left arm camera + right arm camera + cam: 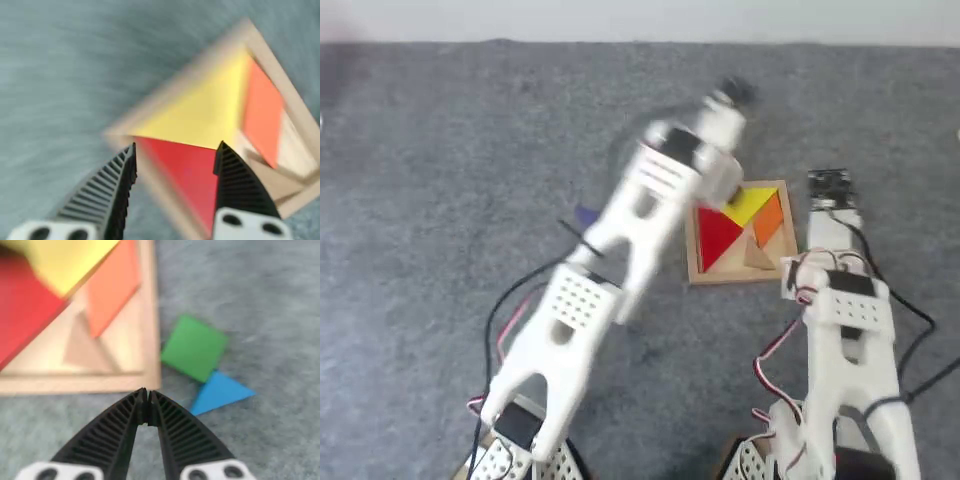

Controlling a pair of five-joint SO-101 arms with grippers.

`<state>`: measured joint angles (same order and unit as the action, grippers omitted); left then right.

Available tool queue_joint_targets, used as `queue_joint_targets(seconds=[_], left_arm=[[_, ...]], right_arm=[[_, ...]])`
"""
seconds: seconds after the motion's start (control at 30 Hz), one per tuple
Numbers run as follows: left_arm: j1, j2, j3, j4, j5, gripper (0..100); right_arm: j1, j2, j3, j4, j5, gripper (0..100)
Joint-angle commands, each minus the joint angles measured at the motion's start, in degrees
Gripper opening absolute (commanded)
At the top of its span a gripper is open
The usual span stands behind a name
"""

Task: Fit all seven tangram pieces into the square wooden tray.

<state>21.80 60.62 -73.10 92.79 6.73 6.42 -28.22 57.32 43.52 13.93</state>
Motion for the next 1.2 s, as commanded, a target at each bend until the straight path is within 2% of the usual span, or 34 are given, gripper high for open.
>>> queue_joint_targets(seconds=[0.0, 0.13, 0.27, 0.4, 0.53, 0.67, 0.9, 1.03, 1.17], left_arm=[[-9.41, -9.85, -10.59, 8.44, 3.87, 24], [-20.13, -15.91, -0.92, 8.18, 7.30, 24], [-25.41, -19.52, 20.35, 7.82, 5.63, 24], [-29.54, -22.42, 36.44, 0.35, 5.98, 26], [-32.79, -27.25, 51.65, -11.25, 8.79, 26], [-29.89, -35.69, 66.68, -20.66, 8.79, 26], [-19.69, -51.43, 89.98, -34.46, 8.53, 26], [-13.98, -58.55, 98.86, -39.82, 6.15, 26], [-11.78, -62.42, 103.43, -43.16, 4.31, 26]], right_arm=[[-0.84, 6.90, -13.54, 9.45, 1.85, 2.0], [-3.21, 17.36, -31.21, 21.23, 4.22, 2.0], [-6.29, 28.70, -45.98, 31.43, 3.96, 2.1], [-6.55, 36.97, -48.70, 29.23, 3.78, 2.1], [-1.10, 39.96, -46.59, 24.84, 3.78, 2.1], [2.15, 40.13, -43.43, 21.85, 3.08, 2.1], [-0.84, 40.13, -39.65, 19.65, 0.09, 2.1], [-0.84, 40.04, -39.74, 19.03, 0.09, 2.1], [0.22, 39.25, -38.77, 16.75, 0.09, 2.1]])
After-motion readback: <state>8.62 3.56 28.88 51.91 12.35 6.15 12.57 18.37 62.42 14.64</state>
